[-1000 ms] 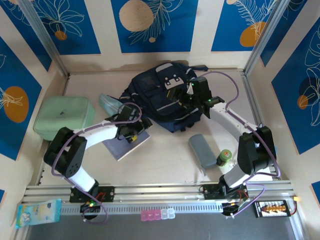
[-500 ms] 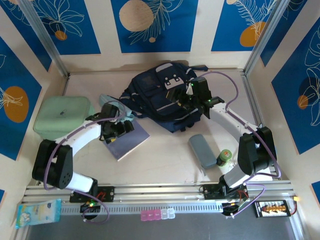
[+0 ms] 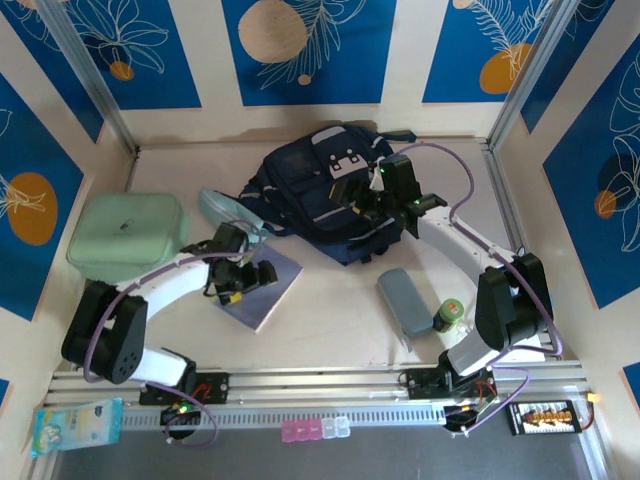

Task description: Pack the student bag

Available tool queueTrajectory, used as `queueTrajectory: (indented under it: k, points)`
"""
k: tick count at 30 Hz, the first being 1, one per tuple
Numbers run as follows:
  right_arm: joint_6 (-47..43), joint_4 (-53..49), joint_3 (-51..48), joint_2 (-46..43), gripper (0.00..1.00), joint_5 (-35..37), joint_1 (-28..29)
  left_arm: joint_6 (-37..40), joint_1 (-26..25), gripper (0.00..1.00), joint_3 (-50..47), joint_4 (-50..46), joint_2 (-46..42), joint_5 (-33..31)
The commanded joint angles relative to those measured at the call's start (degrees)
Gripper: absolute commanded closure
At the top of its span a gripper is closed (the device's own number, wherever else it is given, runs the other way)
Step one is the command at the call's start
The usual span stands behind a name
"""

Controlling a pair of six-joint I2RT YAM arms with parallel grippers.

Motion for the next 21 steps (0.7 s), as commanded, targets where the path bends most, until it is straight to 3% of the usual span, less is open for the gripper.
queueTrajectory:
  k: [1, 8, 14, 21]
  points:
    - [-3.1, -2.1, -1.2, -0.6, 0.20, -2.9, 0.8, -7.3, -4.3, 0.01, -1.3, -1.8, -0.7, 4.3]
    - [-3.9, -3.8, -4.5, -2.3, 0.22, -2.6, 1.1, -14.1, -12.8, 0.02, 0.2, 5.3, 4.0, 7.6]
    - [-4.7, -5.0, -4.4, -1.9, 0.24, -2.9, 2.2, -15.6, -14.8, 0.01, 2.2, 17.2, 6.5, 12.7]
    - [-8.7, -8.7, -1.6, 1.1, 0.32, -2.8, 6.0, -5.4, -8.9, 0.00, 6.0, 1.2, -1.3, 7.2]
